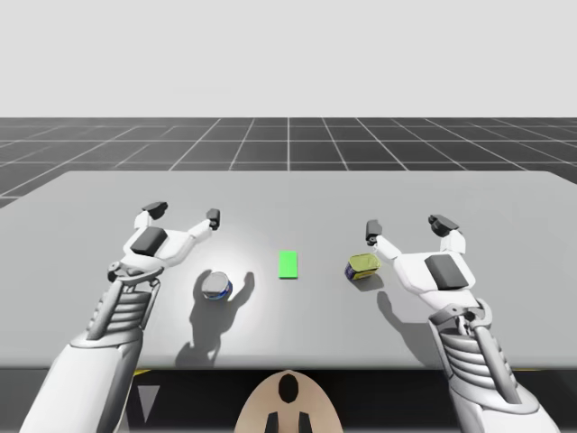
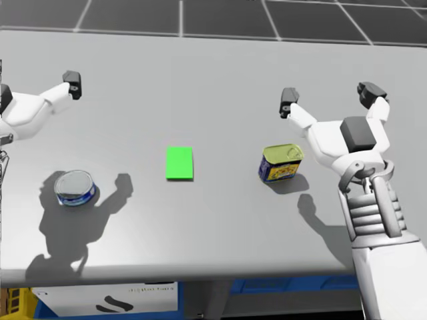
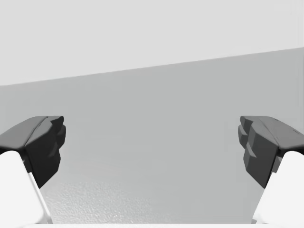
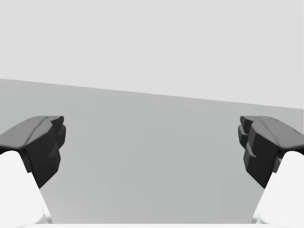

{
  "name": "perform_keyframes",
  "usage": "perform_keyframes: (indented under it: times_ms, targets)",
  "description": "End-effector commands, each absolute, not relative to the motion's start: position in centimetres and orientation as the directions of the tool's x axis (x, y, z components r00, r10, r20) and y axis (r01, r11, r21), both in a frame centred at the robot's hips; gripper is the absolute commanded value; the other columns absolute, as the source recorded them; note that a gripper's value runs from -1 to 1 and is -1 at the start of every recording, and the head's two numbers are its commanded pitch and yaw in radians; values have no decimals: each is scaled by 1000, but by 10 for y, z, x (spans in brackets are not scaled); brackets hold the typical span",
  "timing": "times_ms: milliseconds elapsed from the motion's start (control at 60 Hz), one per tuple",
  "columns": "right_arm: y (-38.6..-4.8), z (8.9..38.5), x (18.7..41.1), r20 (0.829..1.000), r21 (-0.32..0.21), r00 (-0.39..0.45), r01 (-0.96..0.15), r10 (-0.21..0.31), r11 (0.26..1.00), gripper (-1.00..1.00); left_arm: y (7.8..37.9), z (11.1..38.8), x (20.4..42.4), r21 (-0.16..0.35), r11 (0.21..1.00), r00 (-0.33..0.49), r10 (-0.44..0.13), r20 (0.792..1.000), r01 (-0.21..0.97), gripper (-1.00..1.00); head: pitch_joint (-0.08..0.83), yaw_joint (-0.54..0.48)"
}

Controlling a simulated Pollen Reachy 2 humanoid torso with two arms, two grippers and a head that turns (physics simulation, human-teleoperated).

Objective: Look at the card. If it is red, pick the object on the left. If it is green, pick the object on the right.

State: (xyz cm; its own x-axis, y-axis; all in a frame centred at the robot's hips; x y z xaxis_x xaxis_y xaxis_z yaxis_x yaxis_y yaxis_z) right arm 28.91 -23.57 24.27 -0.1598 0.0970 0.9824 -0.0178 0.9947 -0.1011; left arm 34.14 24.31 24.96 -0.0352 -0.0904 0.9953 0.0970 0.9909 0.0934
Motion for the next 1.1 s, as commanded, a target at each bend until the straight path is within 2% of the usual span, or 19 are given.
perform_keyframes:
  times_ms: [17,283,367,433,483,600,650,700,767,833,883,917,933,983,1000,1050,1100]
  targets:
    - [-235,242,289,982,-104,-160,-21,99,994,-1000,243,250,341,92,991,-45,-88,995,94,-1000,669,-159]
    - [-235,242,289,982,-103,-160,-22,99,994,-1000,243,251,340,88,992,-53,-83,995,94,-1000,682,-298]
    - [-234,242,289,982,-103,-163,-21,98,994,-1000,243,251,339,86,992,-54,-81,995,95,-1000,685,-311]
    - [-232,243,286,976,-128,-176,-9,125,992,-1000,242,250,339,84,992,-57,-79,995,99,-1000,681,-310]
    - [-231,245,283,977,-130,-175,-9,126,992,-1000,241,249,339,86,991,-59,-81,995,101,-1000,679,-308]
    - [-222,242,266,975,-146,-168,1,144,989,-1000,238,245,340,91,991,-54,-86,995,103,-1000,673,-303]
    - [-217,242,253,968,-186,-171,2,184,982,-1000,238,245,340,89,991,-53,-83,995,102,-1000,671,-300]
    - [-214,242,242,964,-207,-172,-10,202,978,-1000,238,244,340,80,991,-49,-76,996,103,-1000,673,-296]
    - [-208,241,225,968,-208,-150,-25,202,978,-1000,238,244,339,73,992,-44,-69,997,103,-1000,677,-291]
    - [-207,234,215,955,-248,-170,-21,241,968,-1000,237,243,339,71,992,-45,-66,997,104,-1000,678,-290]
    - [-204,225,209,970,-206,-134,-14,203,978,-1000,237,243,339,71,992,-46,-67,997,103,-1000,680,-292]
    - [-205,218,207,959,-249,-140,9,248,968,-1000,237,243,339,71,992,-46,-67,997,103,-1000,680,-293]
    - [-206,212,206,958,-260,-124,4,258,966,-1000,237,243,339,71,992,-47,-66,997,103,-1000,681,-293]
    - [-204,203,204,966,-242,-96,-11,240,970,-1000,237,243,339,70,992,-46,-66,997,103,-1000,681,-292]
    - [-203,194,203,973,-219,-78,-21,216,976,-1000,237,243,339,71,992,-46,-66,997,103,-1000,682,-291]
    - [-201,185,204,979,-199,-63,-38,196,979,-1000,237,243,339,71,992,-45,-66,997,103,-1000,682,-292]
    - [-196,173,205,989,-146,-28,-73,144,987,-1000,237,242,339,73,992,-45,-69,997,102,-1000,680,-295]
